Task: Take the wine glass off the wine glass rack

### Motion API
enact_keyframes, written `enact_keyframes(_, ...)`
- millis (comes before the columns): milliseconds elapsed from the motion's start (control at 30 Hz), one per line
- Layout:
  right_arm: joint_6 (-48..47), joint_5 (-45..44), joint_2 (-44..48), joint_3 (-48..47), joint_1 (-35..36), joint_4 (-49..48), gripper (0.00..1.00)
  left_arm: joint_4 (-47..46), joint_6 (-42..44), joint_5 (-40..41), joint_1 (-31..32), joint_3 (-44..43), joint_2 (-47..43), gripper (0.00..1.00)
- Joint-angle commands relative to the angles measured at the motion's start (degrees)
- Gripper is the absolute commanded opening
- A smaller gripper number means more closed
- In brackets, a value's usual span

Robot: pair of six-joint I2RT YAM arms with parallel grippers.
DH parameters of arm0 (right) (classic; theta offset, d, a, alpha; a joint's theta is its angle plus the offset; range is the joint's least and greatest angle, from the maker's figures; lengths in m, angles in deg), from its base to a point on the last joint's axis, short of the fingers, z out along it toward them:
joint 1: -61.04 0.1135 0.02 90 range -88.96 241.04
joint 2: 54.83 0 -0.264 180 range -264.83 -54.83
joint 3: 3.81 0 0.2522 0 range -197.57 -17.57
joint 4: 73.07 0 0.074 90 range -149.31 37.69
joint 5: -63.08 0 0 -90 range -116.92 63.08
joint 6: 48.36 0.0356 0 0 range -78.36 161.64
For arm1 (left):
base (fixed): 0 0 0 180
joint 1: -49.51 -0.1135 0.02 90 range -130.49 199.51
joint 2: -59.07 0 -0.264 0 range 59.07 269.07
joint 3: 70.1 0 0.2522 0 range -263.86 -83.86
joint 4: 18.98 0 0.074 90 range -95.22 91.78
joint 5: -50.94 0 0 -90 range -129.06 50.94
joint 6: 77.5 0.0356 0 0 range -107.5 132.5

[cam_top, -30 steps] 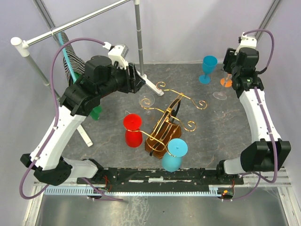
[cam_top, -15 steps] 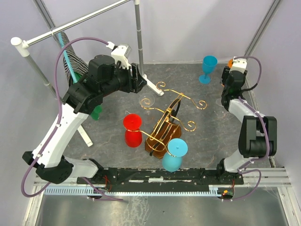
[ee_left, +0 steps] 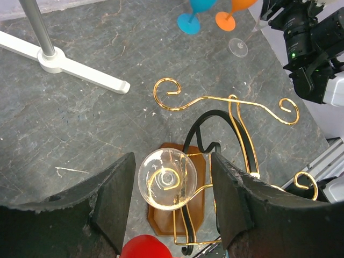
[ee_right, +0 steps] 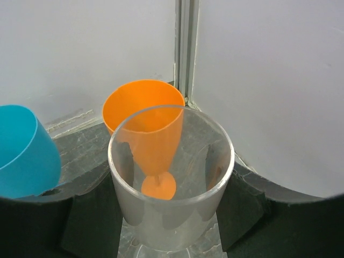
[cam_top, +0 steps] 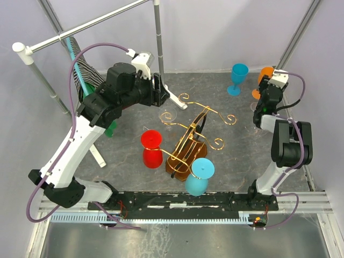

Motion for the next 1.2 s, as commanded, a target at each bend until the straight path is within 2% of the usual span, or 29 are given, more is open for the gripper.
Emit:
enact_keyframes(0, -1.52, 0.07, -1.84, 1.05, -0.46, -11.45, 0.39, -3.51, 2.11, -0.44, 0.19, 0.27, -1.12, 0.65)
enact_keyframes(233, -2.31, 0.41, -3.25, 1.41, -0.68, -13.17, 0.39, -3.56, 2.29, -0.58, 0.18, 0.14, -1.16, 0.66)
enact_keyframes(333, -3.13, 0.51, -3.46, 1.43, -0.75, -12.53, 0.46, -3.59, 2.23, -0.74, 0.12, 0.32, -1.09, 0.66)
enact_keyframes(533, -2.35, 2.35, -3.40, 2.00, -0.75, -10.47, 0.49, -4.98, 2.12, -0.67, 0.18, 1.82, -1.68, 0.67)
enact_keyframes(600, -1.77, 2.72, -3.75, 2.36, -0.74, -10.29, 0.53, -5.01, 2.16, -0.74, 0.19, 2.04, -1.69, 0.67)
enact_keyframes(767, -1.61, 3.49, -3.84, 3.10, -0.68, -9.51, 0.75, -4.68, 2.77, -0.43, 0.17, 2.18, -1.93, 0.67)
enact_keyframes(900, -1.41, 4.36, -3.76, 2.69, -0.69, -7.96, 0.76, -4.64, 3.08, -0.06, 0.18, 2.52, -2.21, 0.68)
enact_keyframes(1167, -0.69, 5.12, 0.37, 4.47, -0.69, -4.87, 0.96, -4.55, 3.34, 0.03, 0.11, 3.21, -2.79, 0.69)
